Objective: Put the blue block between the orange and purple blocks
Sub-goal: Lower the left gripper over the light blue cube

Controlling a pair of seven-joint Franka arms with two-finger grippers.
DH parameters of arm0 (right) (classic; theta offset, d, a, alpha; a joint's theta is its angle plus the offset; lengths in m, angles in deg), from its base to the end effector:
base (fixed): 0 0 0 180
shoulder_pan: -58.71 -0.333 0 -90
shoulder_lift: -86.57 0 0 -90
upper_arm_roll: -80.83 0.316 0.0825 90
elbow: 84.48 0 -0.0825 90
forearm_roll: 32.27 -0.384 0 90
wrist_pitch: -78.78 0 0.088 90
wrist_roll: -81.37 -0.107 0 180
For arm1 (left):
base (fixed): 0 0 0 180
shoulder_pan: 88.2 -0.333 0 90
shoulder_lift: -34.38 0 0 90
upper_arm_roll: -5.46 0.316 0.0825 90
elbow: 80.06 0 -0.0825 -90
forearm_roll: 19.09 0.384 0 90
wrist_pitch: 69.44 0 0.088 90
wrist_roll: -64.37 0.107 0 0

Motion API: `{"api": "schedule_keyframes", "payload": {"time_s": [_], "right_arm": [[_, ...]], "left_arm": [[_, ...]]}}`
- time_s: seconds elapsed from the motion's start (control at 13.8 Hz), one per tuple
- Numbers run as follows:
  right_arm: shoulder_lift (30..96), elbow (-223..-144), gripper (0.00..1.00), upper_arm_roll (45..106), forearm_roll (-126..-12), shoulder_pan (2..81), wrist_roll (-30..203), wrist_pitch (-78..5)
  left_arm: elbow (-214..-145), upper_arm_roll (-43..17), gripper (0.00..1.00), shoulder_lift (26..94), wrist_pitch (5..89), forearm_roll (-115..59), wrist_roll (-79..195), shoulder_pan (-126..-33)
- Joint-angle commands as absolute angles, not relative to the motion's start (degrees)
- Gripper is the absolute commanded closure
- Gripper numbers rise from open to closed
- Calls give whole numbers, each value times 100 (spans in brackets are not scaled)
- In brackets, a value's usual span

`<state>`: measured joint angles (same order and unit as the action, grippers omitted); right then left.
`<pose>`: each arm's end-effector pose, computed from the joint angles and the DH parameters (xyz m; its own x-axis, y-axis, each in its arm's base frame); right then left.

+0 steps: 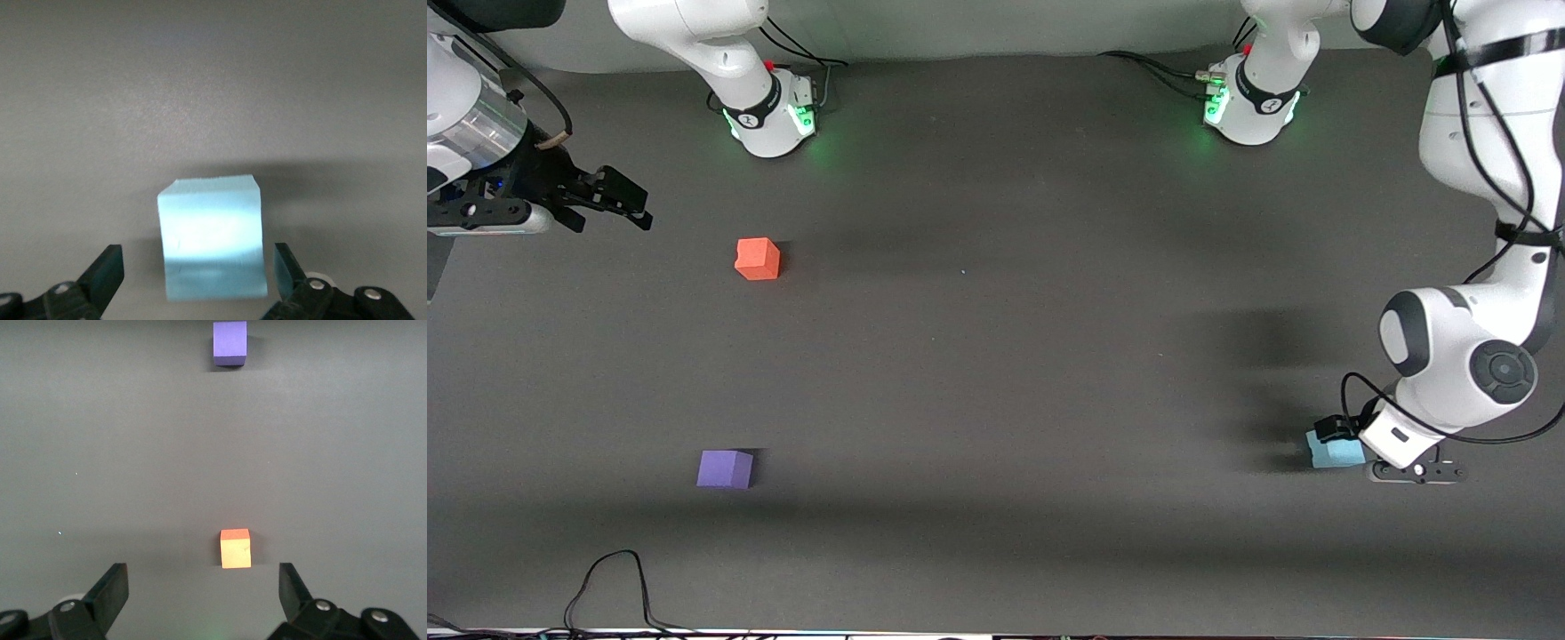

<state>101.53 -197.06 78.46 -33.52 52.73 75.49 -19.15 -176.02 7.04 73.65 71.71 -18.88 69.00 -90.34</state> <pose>0.4774 0.0302 0.5838 0.9991 -0.0412 0.0018 -0.0411 -0.9986 -0.0326 0.6902 0.0426 0.2137 0.9945 -0.0270 0.1013 -0.0243 -0.9993 -0.0283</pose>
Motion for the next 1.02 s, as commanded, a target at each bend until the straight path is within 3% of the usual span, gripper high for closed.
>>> {"api": "schedule_keyframes", "payload": {"time_s": [0.0,0.29,0.36,0.58,0.95], "right_arm": [[10195,-19804,0,7828,-3386,5230,7521,-1993],[10195,-19804,0,7837,-3386,5230,7513,-2028],[10186,-19804,0,7837,-3386,5221,7504,-2063],[10195,-19804,0,7854,-3368,5221,7513,-2089],[10230,-19804,0,7881,-3333,5221,7513,-2089]], "left_arm": [[-17516,678,0,7568,7391,-1980,6929,-9040],[-17516,669,0,7604,7382,-1980,6929,-9040],[-17516,669,7,7604,7382,-1980,6920,-9040],[-17516,669,41,7613,7382,-2128,6929,-9040],[-17472,678,42,7586,7339,-2226,6964,-9049]]}}
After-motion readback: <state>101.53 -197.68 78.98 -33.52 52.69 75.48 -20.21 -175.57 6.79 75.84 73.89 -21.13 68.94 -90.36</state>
